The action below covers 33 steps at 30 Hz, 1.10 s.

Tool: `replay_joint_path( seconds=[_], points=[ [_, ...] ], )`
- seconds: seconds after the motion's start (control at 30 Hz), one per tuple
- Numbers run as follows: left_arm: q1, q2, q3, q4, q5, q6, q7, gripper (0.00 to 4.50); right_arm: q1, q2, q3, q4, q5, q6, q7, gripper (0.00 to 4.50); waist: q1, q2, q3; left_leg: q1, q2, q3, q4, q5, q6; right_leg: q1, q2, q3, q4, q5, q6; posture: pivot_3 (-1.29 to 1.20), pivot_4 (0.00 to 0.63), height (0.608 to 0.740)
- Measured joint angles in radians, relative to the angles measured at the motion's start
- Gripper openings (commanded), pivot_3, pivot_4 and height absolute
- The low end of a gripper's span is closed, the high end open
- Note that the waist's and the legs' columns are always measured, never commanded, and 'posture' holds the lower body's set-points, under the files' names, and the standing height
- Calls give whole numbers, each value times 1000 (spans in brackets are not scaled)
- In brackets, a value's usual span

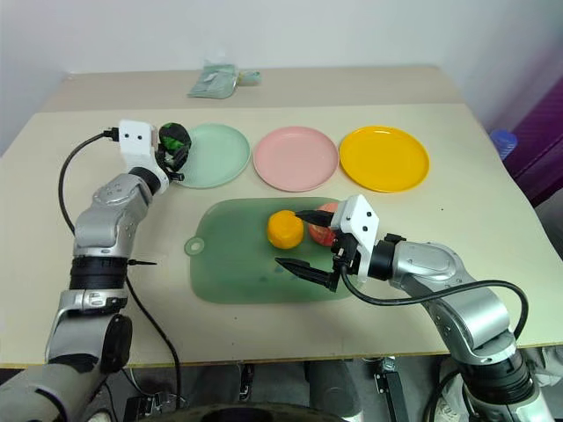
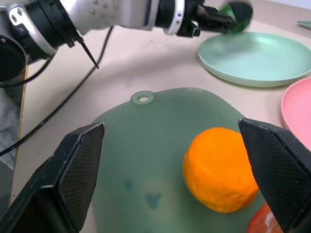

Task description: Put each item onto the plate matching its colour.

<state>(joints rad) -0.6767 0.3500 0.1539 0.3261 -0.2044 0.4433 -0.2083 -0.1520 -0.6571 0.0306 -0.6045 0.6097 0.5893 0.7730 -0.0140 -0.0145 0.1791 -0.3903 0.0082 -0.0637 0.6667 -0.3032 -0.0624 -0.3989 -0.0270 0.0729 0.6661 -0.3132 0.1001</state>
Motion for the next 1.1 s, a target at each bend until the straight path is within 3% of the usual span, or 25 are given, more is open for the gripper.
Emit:
replay_joint_path(
  seconds=[0.03,0.23,0.4,0.63,0.9,1.1],
  points=[
    [-2,0,0,17,0,-11,-6,4442,0,1,0,0,-2,0,-3,4500,0,0,0,-2,0,0,0,1,-2,-2,0,0,0,0,0,0,150,740],
    [61,24,6,-96,-57,-70,-153,4442,39,-1,-8,-4,-6,1,-21,4500,2,0,0,-3,2,1,0,2,-3,-3,-2,0,0,0,0,0,150,740],
    [239,95,-74,-414,-158,-42,-390,4442,66,-35,-47,-9,-5,1,-11,4500,2,0,0,-1,2,0,0,1,-1,-1,-1,0,1,0,0,0,150,740],
    [446,204,-189,-587,-142,-58,-535,4442,-58,-45,-1,8,-23,71,-26,4500,-18,0,0,5,3,1,0,2,0,3,2,1,1,3,-2,0,150,740],
    [766,324,-43,-703,-171,-144,-638,4442,-253,-8,195,49,-173,151,-94,4500,-29,1,0,3,5,1,-1,2,1,2,-1,1,1,3,-3,0,150,740],
    [883,336,-4,-762,-179,-195,-670,4442,-341,56,270,141,-226,220,-121,4500,-12,1,0,3,5,1,-1,2,1,2,-2,0,0,3,-3,0,150,740]
  ],
)
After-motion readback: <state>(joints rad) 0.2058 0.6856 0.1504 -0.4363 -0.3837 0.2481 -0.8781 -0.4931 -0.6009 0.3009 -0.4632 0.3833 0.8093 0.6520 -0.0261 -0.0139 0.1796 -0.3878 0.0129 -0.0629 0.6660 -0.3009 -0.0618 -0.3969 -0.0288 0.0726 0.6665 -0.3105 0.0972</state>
